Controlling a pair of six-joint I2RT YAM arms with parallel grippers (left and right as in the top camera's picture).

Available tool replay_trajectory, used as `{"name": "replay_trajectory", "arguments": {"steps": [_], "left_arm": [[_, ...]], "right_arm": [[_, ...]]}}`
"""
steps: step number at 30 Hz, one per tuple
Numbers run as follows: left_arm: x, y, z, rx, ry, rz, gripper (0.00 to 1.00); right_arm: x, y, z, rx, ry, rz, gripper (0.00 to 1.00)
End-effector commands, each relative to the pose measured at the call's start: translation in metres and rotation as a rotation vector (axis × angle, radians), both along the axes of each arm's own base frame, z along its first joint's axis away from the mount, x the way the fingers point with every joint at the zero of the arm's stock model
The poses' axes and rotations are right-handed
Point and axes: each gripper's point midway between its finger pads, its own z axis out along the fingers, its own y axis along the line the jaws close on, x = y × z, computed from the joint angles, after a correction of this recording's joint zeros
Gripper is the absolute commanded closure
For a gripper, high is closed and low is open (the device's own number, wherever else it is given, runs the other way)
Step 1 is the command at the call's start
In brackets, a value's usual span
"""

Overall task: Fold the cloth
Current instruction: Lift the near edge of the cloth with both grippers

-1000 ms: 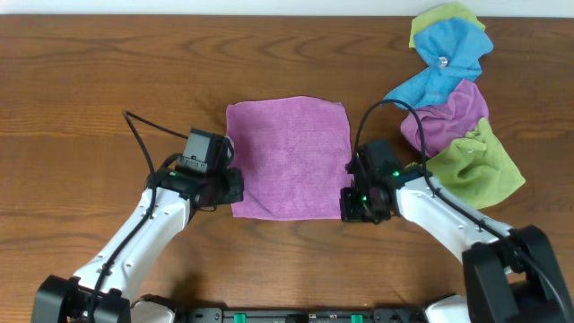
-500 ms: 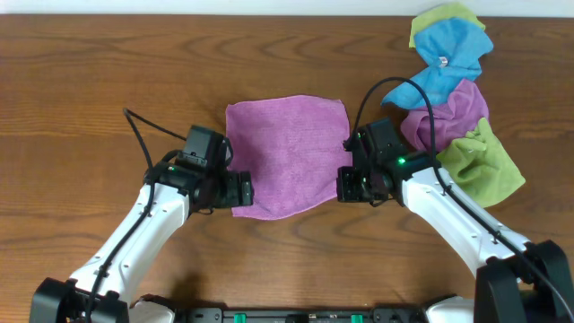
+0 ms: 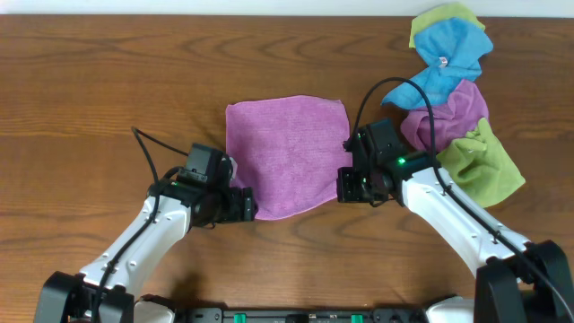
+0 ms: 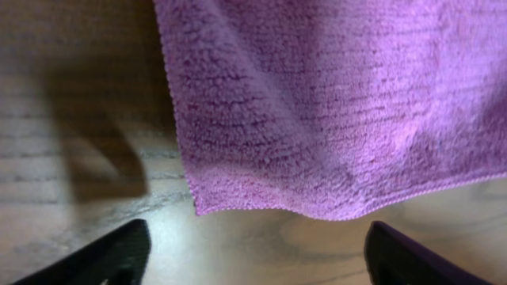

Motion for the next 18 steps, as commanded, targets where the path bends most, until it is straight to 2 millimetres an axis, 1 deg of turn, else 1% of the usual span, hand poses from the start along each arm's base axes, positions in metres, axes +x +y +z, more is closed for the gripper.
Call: {"name": "replay_trajectory", "arguments": {"steps": [1, 4, 10, 12, 18], "left_arm": [[-0.006, -0.001, -0.005, -0.017, 0.006, -0.017, 0.25], [-0.011, 0.0, -0.012, -0.021, 0.008, -0.014, 0.3], [-0.01, 0.0, -0.014, -0.018, 0.001, -0.013, 0.31], [-0.008, 0.003, -0.015, -0.005, -0.009, -0.009, 0.36], [-0.006, 0.005, -0.022, 0.014, -0.004, -0.005, 0.37]], "right_arm": [[0.003, 0.001, 0.005, 0.012, -0.013, 0.001, 0.99], [0.002, 0.001, 0.005, 0.011, -0.011, 0.001, 0.99], [0.002, 0.0, 0.005, 0.01, -0.01, 0.001, 0.99], [0.002, 0.0, 0.005, 0.01, -0.009, 0.001, 0.99], [0.002, 0.0, 0.005, 0.01, -0.009, 0.001, 0.99]]}}
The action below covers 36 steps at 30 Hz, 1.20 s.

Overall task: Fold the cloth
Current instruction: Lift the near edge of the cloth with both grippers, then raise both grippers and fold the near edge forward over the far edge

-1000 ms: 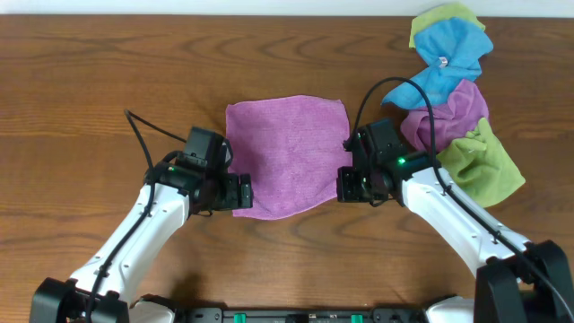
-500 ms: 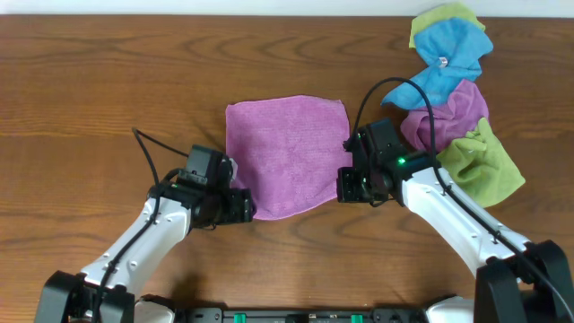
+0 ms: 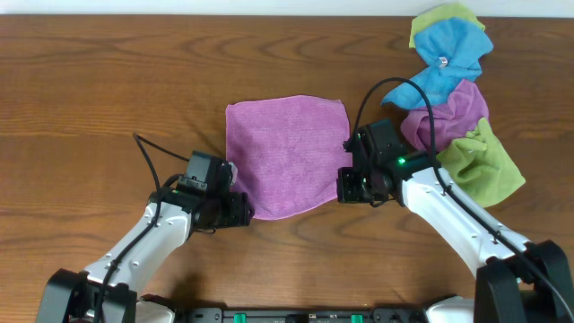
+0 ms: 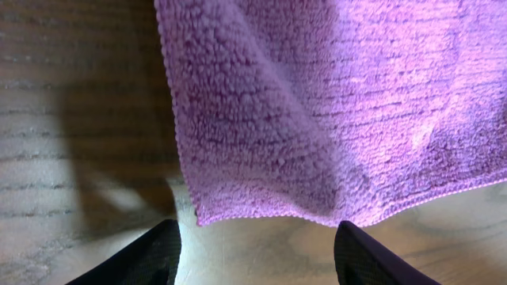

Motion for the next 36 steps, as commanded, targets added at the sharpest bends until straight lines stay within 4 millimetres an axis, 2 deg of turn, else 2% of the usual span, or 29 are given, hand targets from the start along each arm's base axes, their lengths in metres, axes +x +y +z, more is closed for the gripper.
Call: {"name": "replay_trajectory", "arguments": {"steps": [1, 6, 8, 13, 16, 18, 22, 24, 26, 29, 31, 36], "left_arm": [[-0.002, 0.005, -0.01, 0.031, 0.02, -0.001, 0.37], [-0.002, 0.005, -0.016, 0.037, 0.034, -0.001, 0.46], [-0.001, 0.01, -0.02, 0.068, 0.031, 0.008, 0.46], [-0.001, 0.018, -0.028, 0.118, 0.041, 0.018, 0.57], [-0.003, 0.019, -0.034, 0.125, 0.063, 0.017, 0.57], [-0.005, 0.019, -0.039, 0.129, 0.079, 0.016, 0.52], [-0.007, 0.018, -0.045, 0.123, 0.1, 0.014, 0.55], [-0.008, 0.016, -0.046, 0.114, 0.111, 0.014, 0.62], [-0.009, 0.014, -0.045, 0.1, 0.117, 0.011, 0.74], [-0.01, 0.013, -0.045, 0.095, 0.121, 0.009, 0.82], [-0.01, 0.013, -0.045, 0.095, 0.122, 0.009, 0.94], [-0.013, 0.006, -0.042, 0.049, 0.138, 0.003, 0.94]], "right_arm": [[0.003, 0.001, 0.005, 0.011, -0.012, 0.001, 0.99], [0.003, 0.001, 0.005, 0.012, -0.013, 0.001, 0.99], [0.003, 0.001, 0.005, 0.011, -0.012, 0.001, 0.99], [0.001, 0.0, 0.004, 0.009, -0.006, 0.001, 0.99], [0.0, 0.0, 0.004, 0.008, -0.002, 0.001, 0.99], [-0.001, 0.001, 0.004, 0.013, 0.004, 0.004, 0.99], [-0.003, 0.001, 0.004, 0.014, 0.012, 0.006, 0.99], [-0.003, 0.001, 0.004, 0.014, 0.012, 0.006, 0.99], [-0.003, 0.001, 0.004, 0.013, 0.012, 0.006, 0.99], [-0.003, 0.001, 0.004, 0.013, 0.011, 0.006, 0.99], [-0.003, 0.001, 0.004, 0.013, 0.011, 0.006, 0.99], [-0.003, 0.0, 0.004, 0.009, 0.009, 0.005, 0.99]]}}
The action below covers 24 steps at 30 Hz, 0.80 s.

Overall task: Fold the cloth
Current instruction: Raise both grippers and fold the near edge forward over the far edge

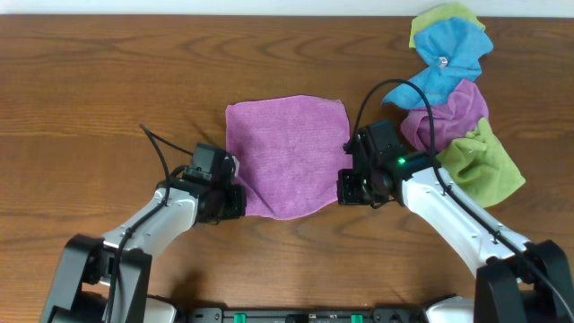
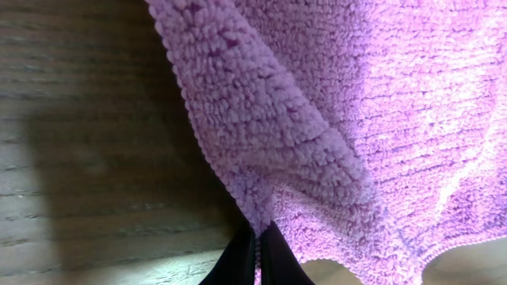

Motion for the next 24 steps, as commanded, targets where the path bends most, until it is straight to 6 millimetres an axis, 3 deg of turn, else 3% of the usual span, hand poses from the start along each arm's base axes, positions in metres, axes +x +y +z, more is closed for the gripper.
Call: {"name": "replay_trajectory", "arguments": {"steps": [1, 5, 8, 11, 14, 24], "left_arm": [[-0.03, 0.007, -0.023, 0.033, 0.114, -0.008, 0.94], [-0.021, 0.005, -0.007, 0.033, 0.107, -0.009, 0.94], [-0.001, 0.0, 0.019, 0.021, 0.043, -0.014, 0.94], [0.031, -0.004, 0.063, 0.017, -0.093, -0.002, 0.95], [0.05, -0.001, 0.086, 0.036, -0.183, 0.025, 0.94], [0.092, 0.015, 0.101, 0.029, -0.298, 0.153, 0.95]], "right_arm": [[0.003, 0.0, 0.004, 0.004, -0.016, 0.002, 0.99], [0.007, -0.002, 0.004, -0.01, -0.031, -0.004, 0.99], [0.011, 0.0, 0.007, -0.005, -0.05, -0.005, 0.99], [0.019, 0.003, 0.015, 0.005, -0.076, -0.003, 0.99], [0.029, 0.007, 0.024, 0.019, -0.105, -0.019, 0.99], [0.072, 0.01, 0.042, 0.045, -0.267, -0.116, 0.99]]}}
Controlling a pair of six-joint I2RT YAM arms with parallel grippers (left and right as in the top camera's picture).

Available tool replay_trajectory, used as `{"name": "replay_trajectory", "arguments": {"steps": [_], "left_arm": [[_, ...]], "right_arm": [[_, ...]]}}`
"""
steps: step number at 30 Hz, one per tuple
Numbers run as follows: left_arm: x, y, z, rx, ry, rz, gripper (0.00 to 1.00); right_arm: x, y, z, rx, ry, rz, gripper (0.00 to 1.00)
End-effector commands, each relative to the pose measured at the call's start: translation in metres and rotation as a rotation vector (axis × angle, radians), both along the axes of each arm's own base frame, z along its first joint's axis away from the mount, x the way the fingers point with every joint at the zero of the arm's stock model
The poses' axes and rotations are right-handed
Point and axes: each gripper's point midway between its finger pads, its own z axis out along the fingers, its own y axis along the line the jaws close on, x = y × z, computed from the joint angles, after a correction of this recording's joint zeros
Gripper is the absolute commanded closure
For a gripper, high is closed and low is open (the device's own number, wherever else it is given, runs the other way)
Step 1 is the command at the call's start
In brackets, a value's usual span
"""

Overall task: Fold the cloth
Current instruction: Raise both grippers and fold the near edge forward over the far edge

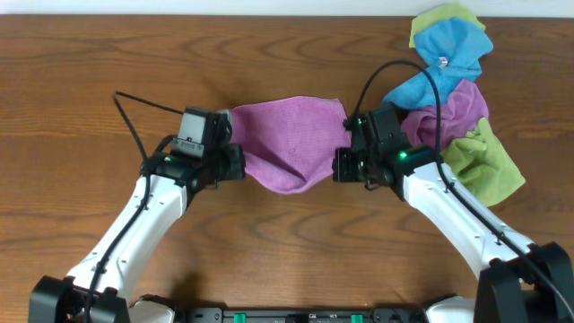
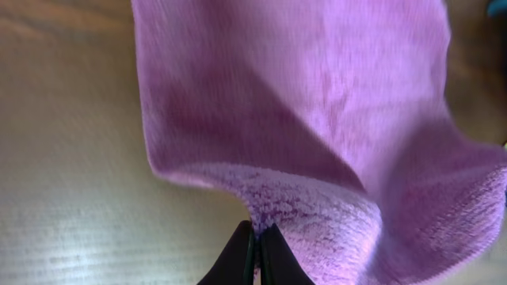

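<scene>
A purple cloth [image 1: 285,144] lies at the table's middle, its far edge on the wood and its near edge raised and sagging between my two grippers. At its near left corner my left gripper [image 1: 237,164] is shut on the fabric. The left wrist view shows the black fingertips [image 2: 242,255] pinched on that corner [image 2: 273,207], with the cloth [image 2: 317,95] hanging ahead above the table. My right gripper [image 1: 340,166] holds the near right corner, and its jaws are hidden under the arm.
A heap of other cloths lies at the back right: a blue one [image 1: 453,52], a yellow-green one [image 1: 441,18], a mauve one [image 1: 456,109] and a green one [image 1: 489,166]. Black cables arch over both arms. Bare wooden table [image 1: 90,81] lies to the left.
Both grippers have moved toward the far side with the cloth's near corners. The near edge is now off the table and sags between them, and the cloth looks shorter front to back.
First the cloth lay flat, my left gripper open just short of its near left corner and the right at the near right corner. Then the left fingers stood closer around the corner, then shut on it. Now both corners are lifted and further away.
</scene>
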Motion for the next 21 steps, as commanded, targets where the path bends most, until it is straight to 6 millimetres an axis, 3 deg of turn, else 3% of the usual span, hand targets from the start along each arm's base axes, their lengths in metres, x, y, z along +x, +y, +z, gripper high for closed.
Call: {"name": "replay_trajectory", "arguments": {"steps": [1, 5, 13, 21], "left_arm": [[0.014, 0.015, -0.004, 0.01, -0.006, 0.08, 0.94], [0.024, 0.016, -0.015, -0.016, 0.007, 0.088, 0.94], [0.061, 0.023, -0.029, -0.052, -0.019, 0.128, 0.94], [0.119, 0.029, -0.023, -0.089, -0.073, 0.141, 0.94]], "right_arm": [[0.019, -0.003, 0.014, 0.006, -0.069, -0.057, 0.99], [0.038, -0.001, 0.019, 0.036, -0.13, -0.079, 0.99], [0.083, 0.003, 0.01, 0.074, -0.182, -0.127, 0.99], [0.145, 0.014, 0.011, 0.085, -0.218, -0.142, 0.99]]}}
